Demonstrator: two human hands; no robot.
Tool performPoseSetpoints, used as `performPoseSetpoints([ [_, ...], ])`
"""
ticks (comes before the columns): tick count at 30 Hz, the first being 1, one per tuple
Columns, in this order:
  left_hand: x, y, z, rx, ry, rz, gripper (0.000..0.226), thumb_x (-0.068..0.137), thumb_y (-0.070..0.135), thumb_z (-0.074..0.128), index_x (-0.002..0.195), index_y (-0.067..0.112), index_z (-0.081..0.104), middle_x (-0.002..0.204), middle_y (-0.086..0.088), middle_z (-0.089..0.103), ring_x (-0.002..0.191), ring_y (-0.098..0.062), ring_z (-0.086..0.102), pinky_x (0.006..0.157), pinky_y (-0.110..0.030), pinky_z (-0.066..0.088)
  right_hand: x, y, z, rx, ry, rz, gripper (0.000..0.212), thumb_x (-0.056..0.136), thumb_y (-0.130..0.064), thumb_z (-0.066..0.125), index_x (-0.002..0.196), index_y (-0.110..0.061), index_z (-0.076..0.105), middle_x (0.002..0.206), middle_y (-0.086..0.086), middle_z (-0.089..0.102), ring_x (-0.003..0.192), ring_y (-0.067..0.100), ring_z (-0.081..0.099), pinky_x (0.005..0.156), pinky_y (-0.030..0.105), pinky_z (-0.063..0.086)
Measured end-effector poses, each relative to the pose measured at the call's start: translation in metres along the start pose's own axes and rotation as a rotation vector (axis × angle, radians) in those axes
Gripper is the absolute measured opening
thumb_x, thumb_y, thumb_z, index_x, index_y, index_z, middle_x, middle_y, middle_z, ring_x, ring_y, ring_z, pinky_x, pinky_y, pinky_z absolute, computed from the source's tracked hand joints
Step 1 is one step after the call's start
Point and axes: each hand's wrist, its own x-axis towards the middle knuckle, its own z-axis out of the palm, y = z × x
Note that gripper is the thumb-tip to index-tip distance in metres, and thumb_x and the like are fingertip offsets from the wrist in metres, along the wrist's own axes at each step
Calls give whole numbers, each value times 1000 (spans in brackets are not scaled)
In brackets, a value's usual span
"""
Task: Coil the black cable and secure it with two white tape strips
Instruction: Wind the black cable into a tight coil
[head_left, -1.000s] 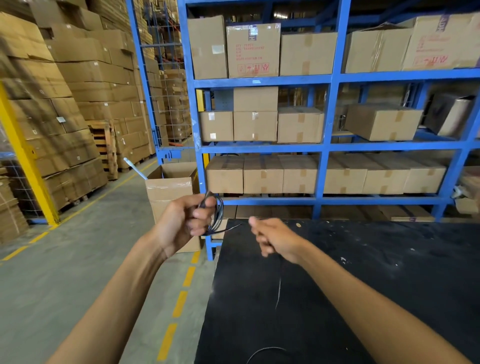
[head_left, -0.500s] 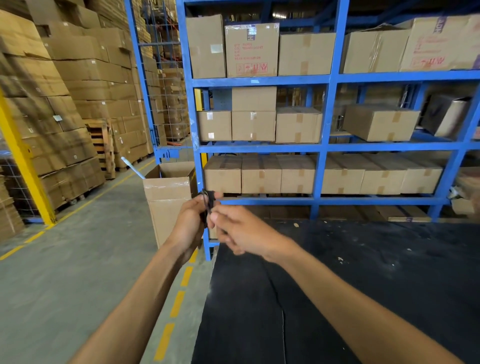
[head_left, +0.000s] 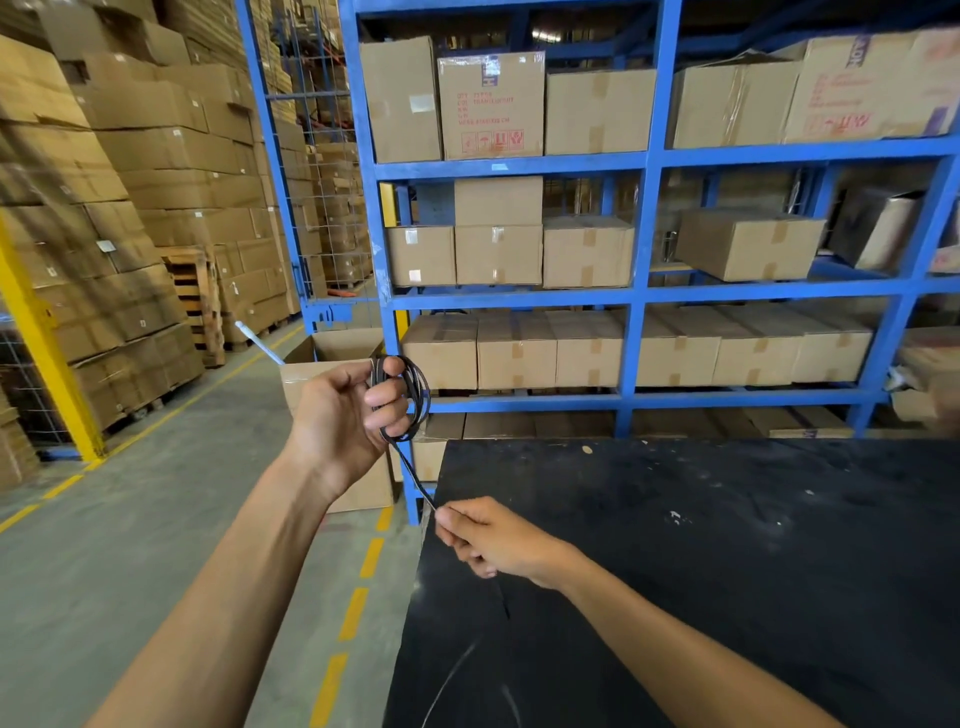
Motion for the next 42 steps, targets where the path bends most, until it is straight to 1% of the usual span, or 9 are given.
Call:
performPoseSetpoints([
  [6, -12, 10, 9, 425, -58, -101, 39, 101, 37, 29, 74, 17, 49, 53, 9, 26, 43, -7, 15, 44, -23, 16, 9, 2, -59, 19, 250, 106, 37, 102, -44, 44, 85, -13, 52, 59, -7, 34, 46, 9, 30, 49, 24, 30],
  [13, -3, -35, 6, 920, 21, -105, 44, 105, 33, 28, 69, 16, 47, 46, 12, 27, 45, -9, 15, 39, -18, 14, -4, -98, -81, 169, 245, -192, 34, 106, -33, 41, 83, -13, 56, 54, -7, 33, 42, 11, 26, 44, 24, 25],
  [17, 7, -44, 9, 839, 178, 137, 46, 105, 29, 28, 65, 16, 48, 46, 10, 35, 44, -8, 27, 45, -21, 25, -15, -115, -43, -65, 143, -261, 32, 108, -24, 36, 88, -9, 56, 60, -2, 32, 43, 9, 26, 43, 24, 22],
  [20, 16, -40, 13, 498, 246, 160, 43, 103, 24, 26, 77, 12, 59, 54, 4, 50, 43, -10, 37, 46, -24, 32, -18, -101, -19, -194, 224, -319, 30, 108, -18, 34, 92, -4, 55, 60, -2, 34, 37, 1, 30, 40, 13, 24],
  [23, 19, -26, 19, 116, 130, 141, 33, 99, 22, 27, 91, 10, 57, 70, -1, 51, 50, -11, 40, 51, -23, 32, -19, -78, 0, -164, 183, -310, 28, 107, -16, 35, 84, -12, 50, 58, -4, 32, 37, 1, 31, 39, 12, 27],
  [27, 17, 1, 31, 24, -10, 136, 32, 97, 23, 26, 80, 14, 52, 61, 2, 42, 52, -14, 42, 51, -24, 35, -20, -50, 0, -15, 43, -205, 30, 108, -25, 34, 84, -16, 50, 62, 1, 28, 46, 8, 23, 43, 21, 20],
  [30, 9, 16, 37, 145, -90, 61, 37, 100, 29, 23, 76, 18, 49, 50, 8, 32, 39, -8, 30, 46, -24, 25, -18, -36, -19, -101, 46, -126, 33, 108, -27, 36, 82, -14, 53, 62, -3, 32, 47, 5, 27, 46, 21, 23],
  [35, 2, 6, 27, 573, -75, -21, 43, 103, 37, 27, 72, 17, 48, 49, 12, 25, 37, -4, 18, 39, -18, 16, -12, -29, -73, -161, 302, -13, 37, 104, -41, 42, 82, -15, 56, 59, -7, 39, 45, 6, 34, 49, 23, 30],
  [42, 8, -35, 8, 970, -25, 70, 46, 104, 38, 27, 72, 16, 52, 46, 11, 31, 47, -8, 24, 46, -22, 22, -15, -105, -93, -72, 378, -233, 33, 106, -36, 41, 87, -14, 57, 55, -10, 36, 41, 5, 31, 41, 18, 29],
])
